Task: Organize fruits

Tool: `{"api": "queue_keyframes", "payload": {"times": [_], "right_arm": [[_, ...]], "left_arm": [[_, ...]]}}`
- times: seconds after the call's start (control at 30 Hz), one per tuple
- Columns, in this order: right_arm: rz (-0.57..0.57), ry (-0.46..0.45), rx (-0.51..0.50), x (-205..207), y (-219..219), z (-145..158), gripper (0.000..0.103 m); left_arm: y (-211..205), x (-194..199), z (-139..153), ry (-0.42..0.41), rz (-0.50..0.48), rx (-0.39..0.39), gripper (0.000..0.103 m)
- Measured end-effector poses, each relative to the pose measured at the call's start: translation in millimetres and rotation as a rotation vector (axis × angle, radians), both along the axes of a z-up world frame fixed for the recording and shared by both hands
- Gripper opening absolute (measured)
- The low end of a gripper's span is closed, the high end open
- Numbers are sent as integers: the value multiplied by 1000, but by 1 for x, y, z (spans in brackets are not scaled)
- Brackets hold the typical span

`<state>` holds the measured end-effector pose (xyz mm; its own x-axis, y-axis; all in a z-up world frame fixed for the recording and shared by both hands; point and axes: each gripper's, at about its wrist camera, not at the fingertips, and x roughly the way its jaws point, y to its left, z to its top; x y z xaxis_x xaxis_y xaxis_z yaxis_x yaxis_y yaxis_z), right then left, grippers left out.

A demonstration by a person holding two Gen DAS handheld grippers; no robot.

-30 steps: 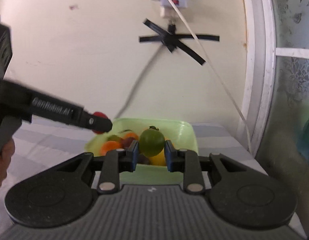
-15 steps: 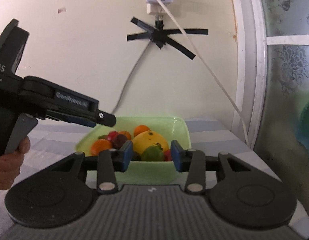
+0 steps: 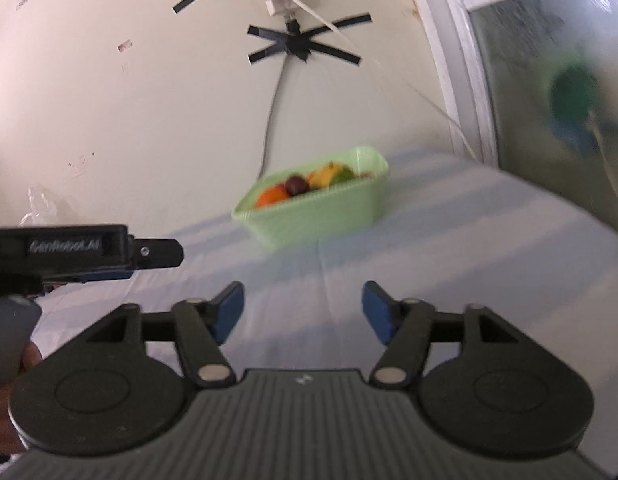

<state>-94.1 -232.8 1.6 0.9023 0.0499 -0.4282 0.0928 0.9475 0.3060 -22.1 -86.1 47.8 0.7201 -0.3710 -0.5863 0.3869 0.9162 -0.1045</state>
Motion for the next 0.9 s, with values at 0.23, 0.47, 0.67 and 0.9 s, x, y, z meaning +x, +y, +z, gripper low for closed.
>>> {"api": "queue_keyframes", "payload": {"times": [0.23, 0.47, 0.67, 0.9], "right_arm": [[-7, 62, 70, -33, 14, -6, 92], [16, 89, 62, -52, 39, -10, 98], [15, 92, 37, -58, 46, -10, 101], [-23, 59, 7, -68, 47, -7, 103]], "left_arm": [[15, -35, -3, 5, 43, -14, 100], [28, -56, -4, -8, 101, 7, 103], [35, -60, -3, -10, 141, 5, 103], [35, -60, -5, 14, 171, 24, 103]]}}
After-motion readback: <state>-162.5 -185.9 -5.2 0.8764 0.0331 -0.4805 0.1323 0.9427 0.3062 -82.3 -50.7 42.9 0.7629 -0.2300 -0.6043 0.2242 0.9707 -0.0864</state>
